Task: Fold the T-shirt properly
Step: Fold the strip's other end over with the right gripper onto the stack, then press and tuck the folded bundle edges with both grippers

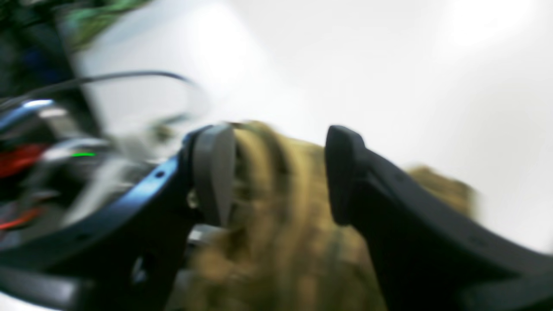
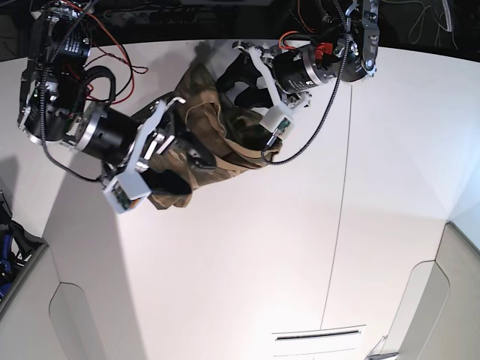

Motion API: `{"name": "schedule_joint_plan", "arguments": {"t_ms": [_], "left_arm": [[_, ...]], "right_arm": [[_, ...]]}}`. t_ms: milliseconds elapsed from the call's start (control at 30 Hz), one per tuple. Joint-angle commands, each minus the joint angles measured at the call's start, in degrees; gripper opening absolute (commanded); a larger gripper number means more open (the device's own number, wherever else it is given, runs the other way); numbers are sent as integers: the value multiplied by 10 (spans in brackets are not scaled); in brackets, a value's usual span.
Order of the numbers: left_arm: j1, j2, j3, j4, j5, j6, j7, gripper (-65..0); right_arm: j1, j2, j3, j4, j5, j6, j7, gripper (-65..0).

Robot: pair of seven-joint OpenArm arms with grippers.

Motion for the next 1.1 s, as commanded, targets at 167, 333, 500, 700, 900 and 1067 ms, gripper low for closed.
{"name": "schedule_joint_plan", "arguments": {"t_ms": [167,333,500,700,900,1067], "left_arm": [[3,1,-83,40,-21,-2,-2,-298],[7,1,-169,65,-66,-2,3,-298],[13,1,-246,96,-174,-23,3,-357],[15,1,-246,148,-269,-23,28,-545],[13,2,-108,155,-206,-23,5,-553],[11,6,-2,142,-92,-23,-59,-553]], "right_arm": [[8,11,90,-3,-10,-2,42,-321],[8,11,141,-18,-19,-2,57,-472],[8,11,150,-19,-49,-2,87,-650],[8,11,150,-19,-81,-2,103,-650],[14,10,150,-59,-80,-2,108,-650],[55,10,149,-175,-60,-2,108,-650]]}}
